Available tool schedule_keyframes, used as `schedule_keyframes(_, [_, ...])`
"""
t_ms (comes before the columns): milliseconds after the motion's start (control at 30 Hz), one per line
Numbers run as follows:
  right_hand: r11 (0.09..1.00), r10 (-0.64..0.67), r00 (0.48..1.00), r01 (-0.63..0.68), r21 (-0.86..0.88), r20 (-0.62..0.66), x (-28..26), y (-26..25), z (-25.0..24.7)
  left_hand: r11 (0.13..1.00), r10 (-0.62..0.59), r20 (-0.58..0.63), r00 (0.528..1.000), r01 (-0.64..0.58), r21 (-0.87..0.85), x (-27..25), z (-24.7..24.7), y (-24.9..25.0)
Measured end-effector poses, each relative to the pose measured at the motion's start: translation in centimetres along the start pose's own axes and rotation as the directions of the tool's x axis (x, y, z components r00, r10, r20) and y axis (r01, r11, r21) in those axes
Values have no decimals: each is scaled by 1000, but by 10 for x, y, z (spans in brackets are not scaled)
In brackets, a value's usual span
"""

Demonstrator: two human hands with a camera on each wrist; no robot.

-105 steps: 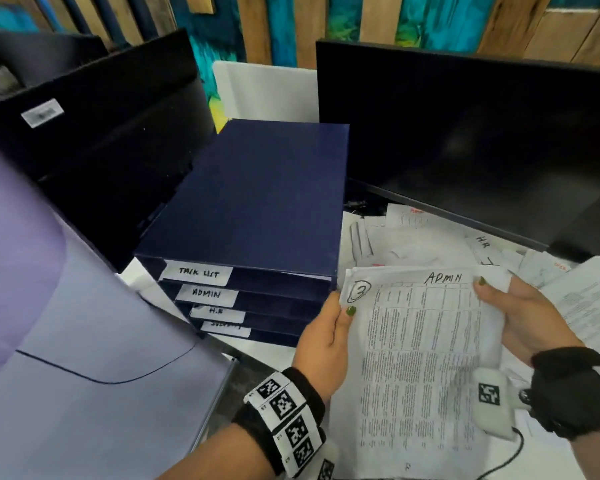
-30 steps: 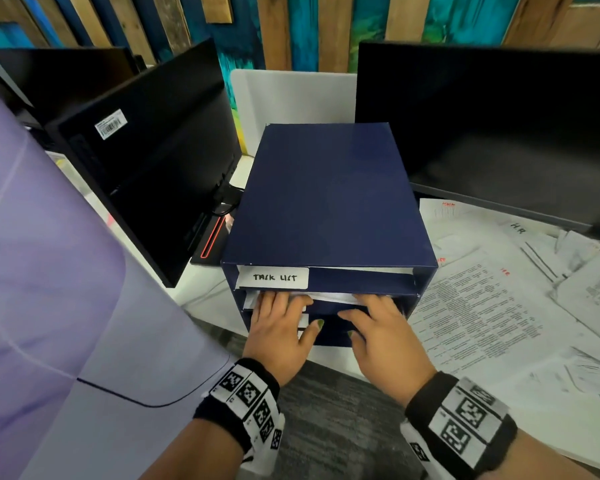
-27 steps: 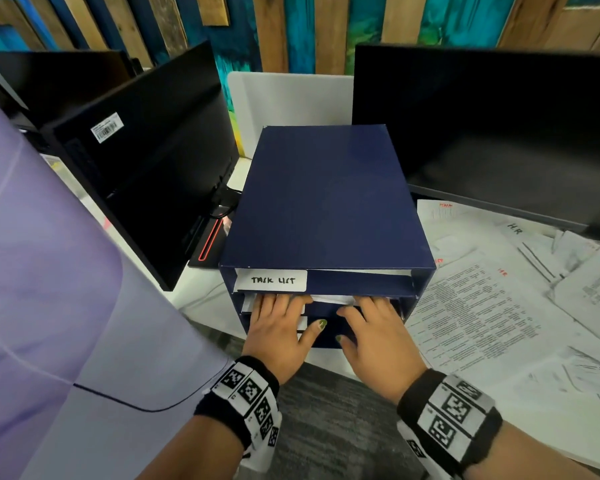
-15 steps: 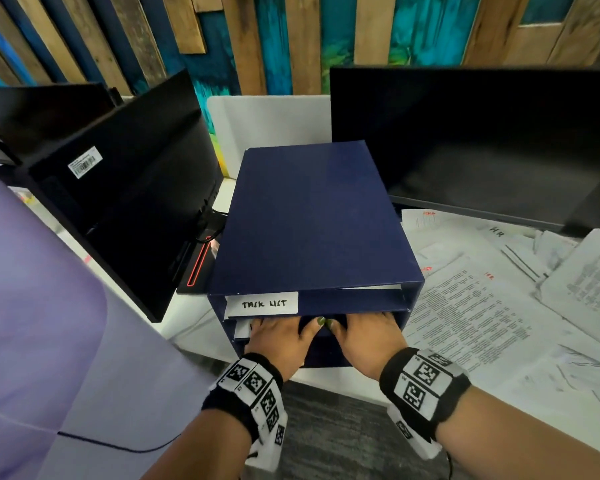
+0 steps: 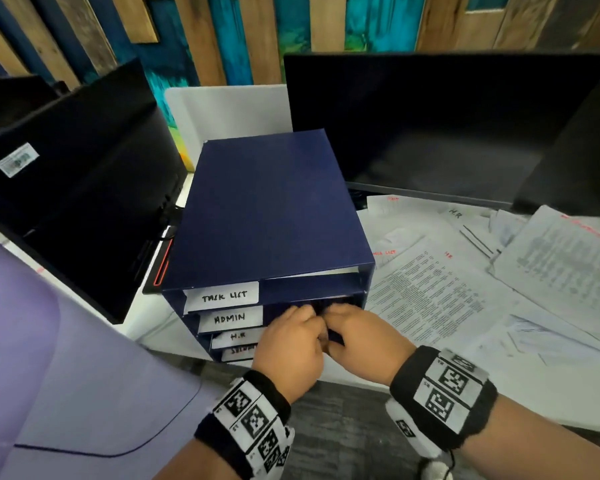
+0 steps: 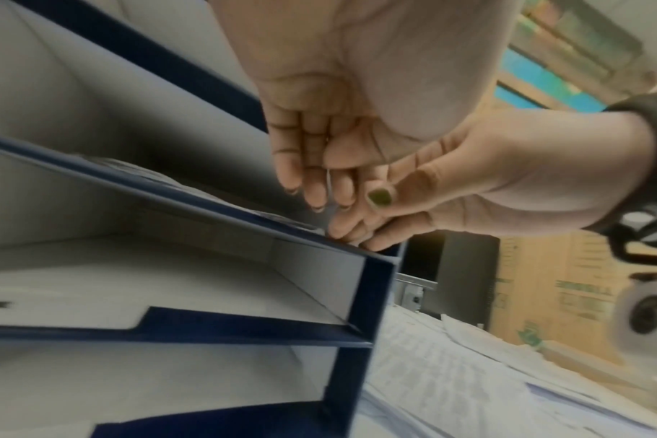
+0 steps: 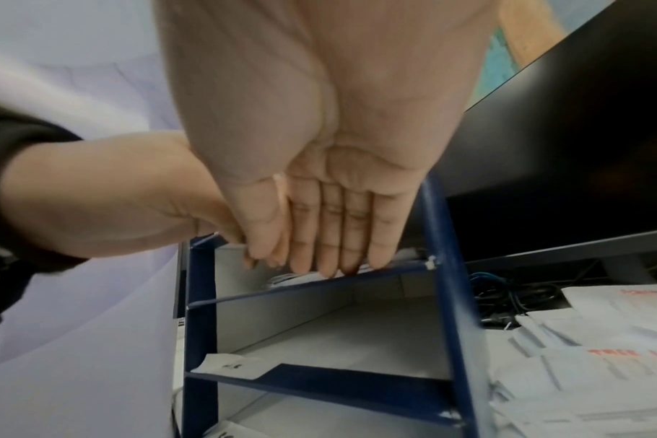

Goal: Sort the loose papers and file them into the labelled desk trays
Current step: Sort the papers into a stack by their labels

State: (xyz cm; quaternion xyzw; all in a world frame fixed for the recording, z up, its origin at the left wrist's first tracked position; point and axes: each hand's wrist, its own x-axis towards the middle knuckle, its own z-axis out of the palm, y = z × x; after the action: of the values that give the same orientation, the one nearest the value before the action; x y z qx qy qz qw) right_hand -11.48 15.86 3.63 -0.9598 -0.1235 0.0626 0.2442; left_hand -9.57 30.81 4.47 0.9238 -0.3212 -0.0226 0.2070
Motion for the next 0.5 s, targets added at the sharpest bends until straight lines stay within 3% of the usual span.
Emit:
schedule_keyframes(167, [1000,10,996,-12,25,92,-42,38,-26,991,56,87,995,-45,-123,13,24,32])
schedule_keyframes(267, [991,130,981,-133,12,147,-58,78,-35,989,78,180,980,-54,-135,34,40,56])
schedule_keyframes(500, [916,386,912,-397,56,138,-81,166,-44,998,-20,424,905,41,-41,88,97,79])
